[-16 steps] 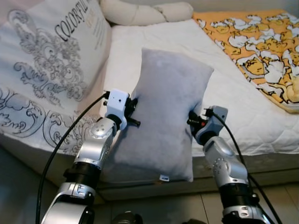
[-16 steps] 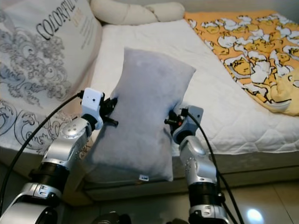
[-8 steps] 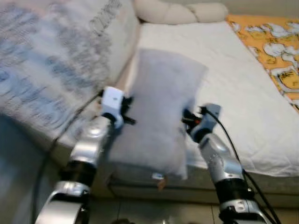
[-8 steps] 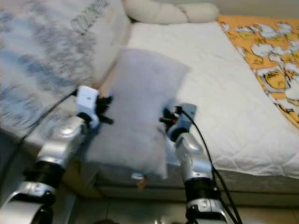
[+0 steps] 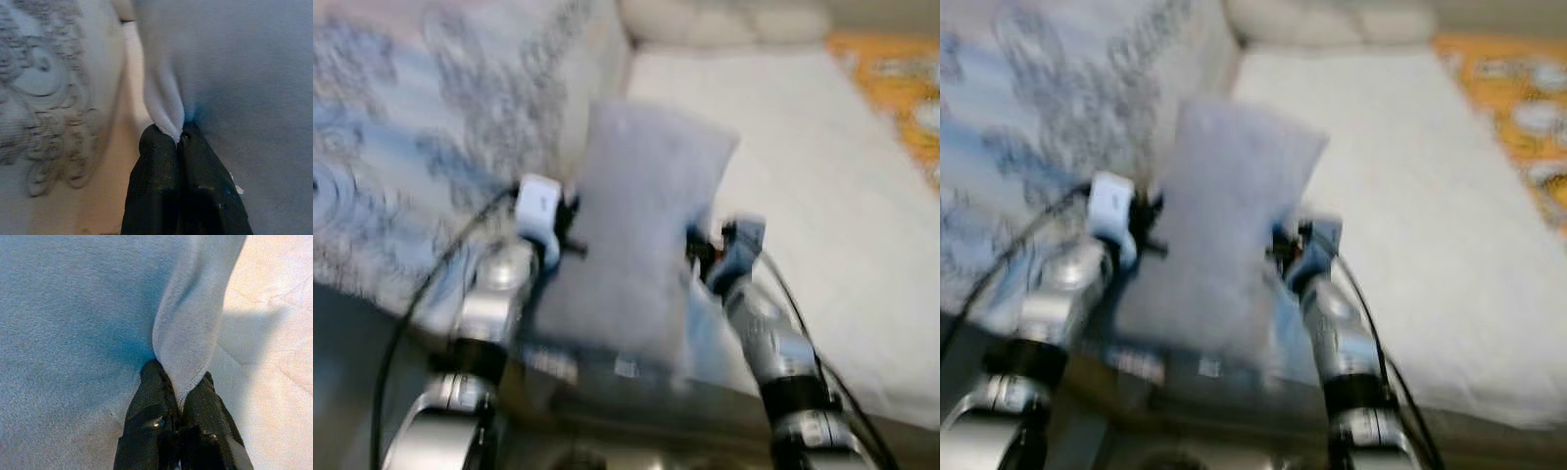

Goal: Clean up the room

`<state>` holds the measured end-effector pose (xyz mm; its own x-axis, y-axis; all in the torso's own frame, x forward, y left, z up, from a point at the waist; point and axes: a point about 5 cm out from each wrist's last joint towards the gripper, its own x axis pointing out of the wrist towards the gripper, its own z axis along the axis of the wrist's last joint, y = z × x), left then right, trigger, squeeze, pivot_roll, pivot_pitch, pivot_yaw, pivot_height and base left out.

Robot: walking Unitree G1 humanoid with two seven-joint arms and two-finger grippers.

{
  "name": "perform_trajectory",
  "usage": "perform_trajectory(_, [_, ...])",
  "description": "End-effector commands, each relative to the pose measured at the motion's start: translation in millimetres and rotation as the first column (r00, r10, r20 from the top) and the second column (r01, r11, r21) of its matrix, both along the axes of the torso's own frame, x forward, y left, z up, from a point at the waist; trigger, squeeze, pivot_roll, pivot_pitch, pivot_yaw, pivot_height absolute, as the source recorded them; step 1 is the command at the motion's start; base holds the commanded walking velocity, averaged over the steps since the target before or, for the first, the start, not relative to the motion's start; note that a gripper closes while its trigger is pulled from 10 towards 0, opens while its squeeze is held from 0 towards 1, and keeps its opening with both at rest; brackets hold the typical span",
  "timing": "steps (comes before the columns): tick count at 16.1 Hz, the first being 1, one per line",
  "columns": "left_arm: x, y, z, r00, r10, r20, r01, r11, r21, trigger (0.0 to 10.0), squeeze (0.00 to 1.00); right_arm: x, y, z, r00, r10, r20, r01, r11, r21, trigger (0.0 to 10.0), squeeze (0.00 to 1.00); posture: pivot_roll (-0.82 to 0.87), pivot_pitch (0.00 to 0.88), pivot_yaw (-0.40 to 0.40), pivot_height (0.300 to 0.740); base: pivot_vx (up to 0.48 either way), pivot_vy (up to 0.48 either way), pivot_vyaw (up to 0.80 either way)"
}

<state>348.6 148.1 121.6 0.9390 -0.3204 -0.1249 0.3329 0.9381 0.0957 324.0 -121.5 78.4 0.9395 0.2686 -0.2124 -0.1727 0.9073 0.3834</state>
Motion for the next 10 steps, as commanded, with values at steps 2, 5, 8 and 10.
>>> perform_trajectory(2, [4.4, -12.3, 11.7, 0.998, -0.036, 0.047, 0.036, 0.999, -0.001, 10.0, 0.0, 2.8, -15.4, 4.3, 0.999, -0.047, 0.025, 0.048, 0.999, -0.017, 10.0, 0.0, 0.01, 0.0, 0.048, 0.74, 0.315, 0.0, 0.0])
perform_trajectory(5, [6.6, -11.8, 13.0, 0.998, -0.037, 0.048, 0.037, 0.999, 0.002, 10.0, 0.0, 3.2, -14.2, 3.6, 0.999, -0.048, 0.023, 0.048, 0.999, -0.019, 10.0, 0.0, 0.0, 0.0, 0.051, 0.74, 0.315, 0.0, 0.0])
perform_trajectory(8, [7.3, -12.9, 13.4, 0.998, -0.041, 0.048, 0.041, 0.999, 0.002, 10.0, 0.0, 3.4, -14.7, 3.5, 0.998, -0.051, 0.024, 0.052, 0.998, -0.02, 10.0, 0.0, -0.01, 0.0, 0.062, 0.74, 0.316, 0.0, 0.0])
perform_trajectory(10, [7.1, -13.6, 12.7, 0.998, -0.044, 0.045, 0.044, 0.999, 0.001, 10.0, 0.0, 3.0, -14.9, 4.0, 0.998, -0.049, 0.029, 0.05, 0.999, -0.02, 10.0, 0.0, -0.01, 0.0, 0.063, 0.74, 0.317, 0.0, 0.0])
